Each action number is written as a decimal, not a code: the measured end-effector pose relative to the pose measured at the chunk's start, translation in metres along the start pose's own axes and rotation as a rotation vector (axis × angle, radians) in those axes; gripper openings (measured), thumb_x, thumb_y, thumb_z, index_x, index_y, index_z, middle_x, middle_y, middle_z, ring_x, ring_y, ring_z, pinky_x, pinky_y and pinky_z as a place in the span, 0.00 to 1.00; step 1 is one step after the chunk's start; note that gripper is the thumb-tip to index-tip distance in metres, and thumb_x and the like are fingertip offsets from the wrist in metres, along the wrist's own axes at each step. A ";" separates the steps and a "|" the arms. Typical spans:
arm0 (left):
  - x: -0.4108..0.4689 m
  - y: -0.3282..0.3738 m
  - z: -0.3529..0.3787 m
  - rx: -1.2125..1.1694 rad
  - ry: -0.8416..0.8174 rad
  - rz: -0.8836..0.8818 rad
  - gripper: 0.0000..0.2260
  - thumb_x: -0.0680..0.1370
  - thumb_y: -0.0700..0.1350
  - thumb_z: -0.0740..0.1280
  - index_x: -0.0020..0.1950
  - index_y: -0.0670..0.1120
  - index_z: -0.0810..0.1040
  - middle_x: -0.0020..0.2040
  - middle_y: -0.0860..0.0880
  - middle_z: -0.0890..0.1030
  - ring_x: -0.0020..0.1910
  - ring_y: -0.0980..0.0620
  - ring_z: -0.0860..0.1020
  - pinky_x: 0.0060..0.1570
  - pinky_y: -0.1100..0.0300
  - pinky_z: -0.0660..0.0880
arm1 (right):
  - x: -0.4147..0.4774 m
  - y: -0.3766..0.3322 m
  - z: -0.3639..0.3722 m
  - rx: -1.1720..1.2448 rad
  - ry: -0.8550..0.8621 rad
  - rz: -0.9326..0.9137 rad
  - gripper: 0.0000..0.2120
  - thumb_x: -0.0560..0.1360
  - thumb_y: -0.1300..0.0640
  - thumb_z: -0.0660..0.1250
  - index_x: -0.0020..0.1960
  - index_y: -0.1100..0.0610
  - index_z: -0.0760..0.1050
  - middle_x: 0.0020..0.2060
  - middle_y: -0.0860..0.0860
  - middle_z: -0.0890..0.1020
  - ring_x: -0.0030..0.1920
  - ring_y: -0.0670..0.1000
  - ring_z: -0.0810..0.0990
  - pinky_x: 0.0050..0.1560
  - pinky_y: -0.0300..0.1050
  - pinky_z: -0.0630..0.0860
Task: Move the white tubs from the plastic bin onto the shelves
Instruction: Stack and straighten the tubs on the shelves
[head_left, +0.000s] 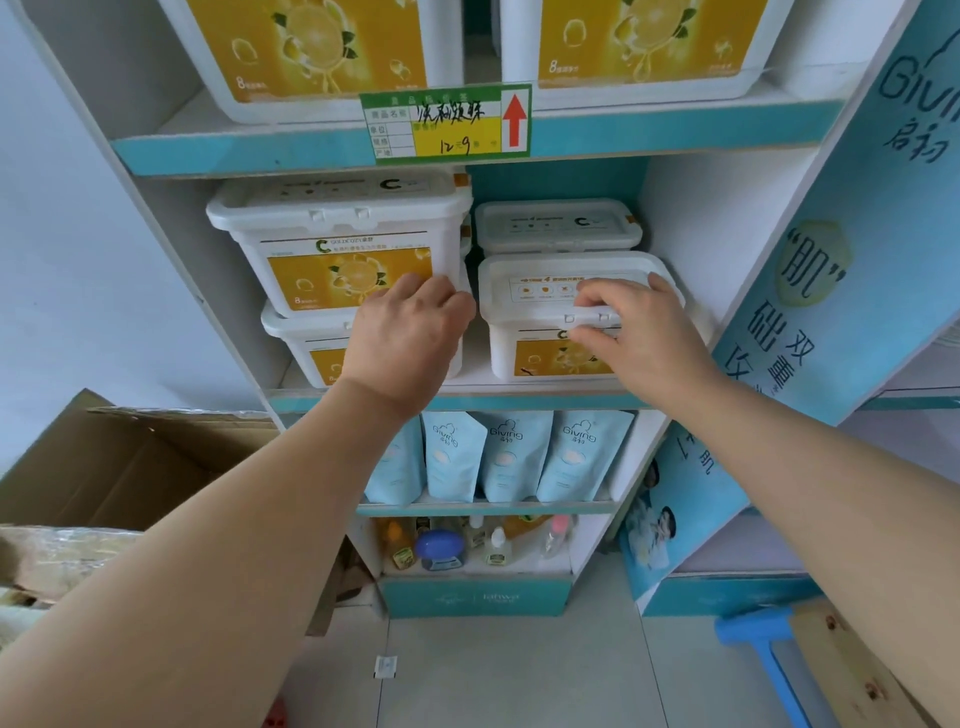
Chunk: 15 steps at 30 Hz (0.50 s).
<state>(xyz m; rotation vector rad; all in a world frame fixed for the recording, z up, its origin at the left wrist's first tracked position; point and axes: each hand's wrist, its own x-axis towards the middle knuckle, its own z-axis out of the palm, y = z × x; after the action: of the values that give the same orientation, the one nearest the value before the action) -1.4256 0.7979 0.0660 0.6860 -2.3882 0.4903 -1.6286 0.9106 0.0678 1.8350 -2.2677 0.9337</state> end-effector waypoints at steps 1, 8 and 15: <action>-0.001 0.000 -0.001 -0.014 0.003 -0.002 0.11 0.63 0.31 0.71 0.37 0.46 0.81 0.34 0.49 0.79 0.30 0.46 0.75 0.25 0.62 0.65 | -0.001 0.000 0.000 0.000 0.008 0.000 0.08 0.74 0.56 0.69 0.52 0.56 0.77 0.54 0.50 0.81 0.57 0.52 0.77 0.73 0.55 0.54; -0.007 -0.001 -0.005 -0.121 0.082 0.012 0.09 0.64 0.32 0.70 0.35 0.46 0.80 0.34 0.50 0.80 0.30 0.47 0.76 0.27 0.65 0.62 | -0.007 -0.006 -0.005 0.013 0.045 -0.015 0.12 0.75 0.56 0.68 0.57 0.59 0.77 0.60 0.51 0.80 0.61 0.52 0.69 0.69 0.38 0.50; -0.009 -0.003 -0.007 -0.147 0.091 0.003 0.08 0.65 0.32 0.70 0.35 0.45 0.80 0.34 0.50 0.80 0.28 0.48 0.76 0.29 0.65 0.60 | -0.005 0.000 -0.004 0.010 0.033 -0.022 0.13 0.74 0.55 0.69 0.57 0.58 0.77 0.59 0.51 0.80 0.60 0.53 0.72 0.62 0.36 0.55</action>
<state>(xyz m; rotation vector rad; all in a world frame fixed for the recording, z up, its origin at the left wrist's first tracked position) -1.4144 0.8020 0.0658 0.5831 -2.3134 0.3359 -1.6281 0.9168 0.0689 1.8309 -2.2237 0.9662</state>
